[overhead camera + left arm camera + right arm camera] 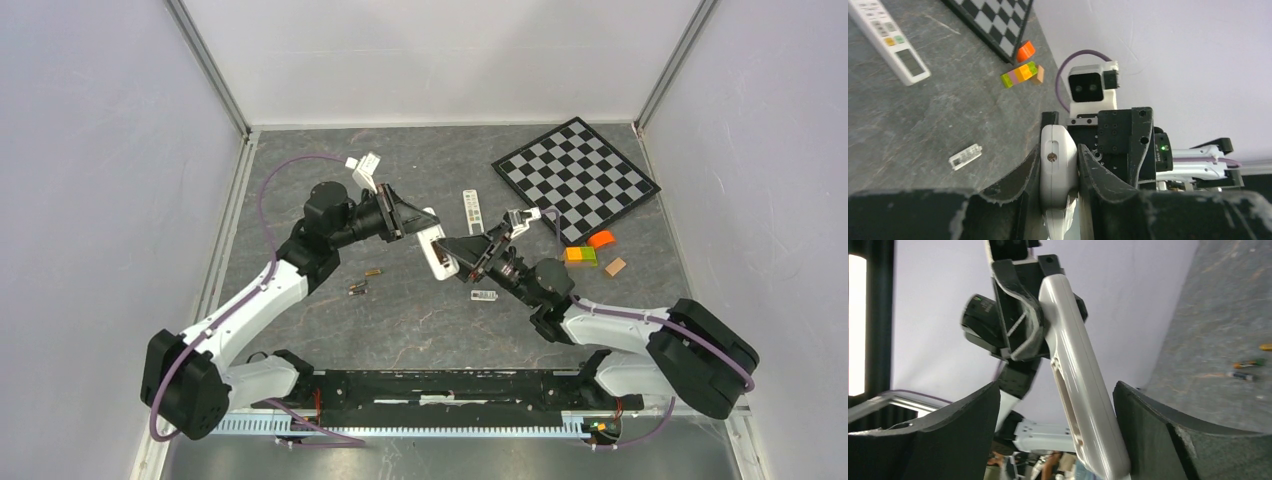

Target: Load the batteries into the remote control

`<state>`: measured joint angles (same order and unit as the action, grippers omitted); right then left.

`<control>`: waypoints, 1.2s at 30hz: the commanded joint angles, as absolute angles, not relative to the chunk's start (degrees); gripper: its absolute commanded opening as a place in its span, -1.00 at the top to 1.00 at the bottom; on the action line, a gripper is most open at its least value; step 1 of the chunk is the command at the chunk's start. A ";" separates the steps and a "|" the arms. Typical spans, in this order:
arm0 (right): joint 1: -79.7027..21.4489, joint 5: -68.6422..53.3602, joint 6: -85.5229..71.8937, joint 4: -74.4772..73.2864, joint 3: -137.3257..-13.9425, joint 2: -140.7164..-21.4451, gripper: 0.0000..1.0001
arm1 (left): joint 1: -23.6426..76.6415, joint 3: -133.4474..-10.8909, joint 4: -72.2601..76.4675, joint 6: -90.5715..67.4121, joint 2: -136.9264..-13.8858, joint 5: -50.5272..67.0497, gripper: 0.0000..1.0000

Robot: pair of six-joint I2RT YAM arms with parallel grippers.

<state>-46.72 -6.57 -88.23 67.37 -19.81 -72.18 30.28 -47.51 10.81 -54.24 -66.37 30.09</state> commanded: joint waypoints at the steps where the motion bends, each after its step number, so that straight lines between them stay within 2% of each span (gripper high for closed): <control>1: -45.97 -10.54 -76.51 59.59 -20.75 -69.65 -0.70 | 26.52 -51.64 -0.84 -43.37 -62.65 24.88 0.96; 7: -46.12 -3.20 -60.25 34.95 -25.64 -67.04 -0.51 | 24.37 -58.11 -25.43 -31.70 -57.19 -2.18 0.96; 10: -47.58 2.54 -49.98 23.71 -32.61 -69.62 -0.40 | 24.21 -58.27 -29.65 -30.73 -53.46 -12.16 0.96; 14: -52.62 5.84 -37.70 13.76 -44.97 -79.80 -0.25 | 24.24 -58.18 -32.39 -30.50 -48.21 -19.79 0.96; 19: -57.08 7.61 -18.02 0.04 -65.62 -97.02 -0.23 | 24.17 -59.37 -34.64 -30.48 -43.54 -23.26 0.96; 22: -57.38 8.81 -13.88 -9.43 -75.92 -105.55 -0.24 | 24.16 -60.43 -36.55 -30.10 -42.75 -23.72 0.96; 28: -58.51 6.15 -14.13 -6.71 -80.50 -112.44 -0.20 | 24.10 -60.97 -36.82 -29.15 -42.59 -23.24 0.96; 31: -58.64 3.74 -8.02 -6.05 -82.52 -114.69 -0.20 | 24.09 -61.41 -36.87 -28.45 -42.41 -22.08 0.96; 36: -58.62 0.84 3.86 -12.89 -89.62 -119.70 -0.23 | 24.08 -62.42 -37.35 -27.62 -42.05 -20.10 0.96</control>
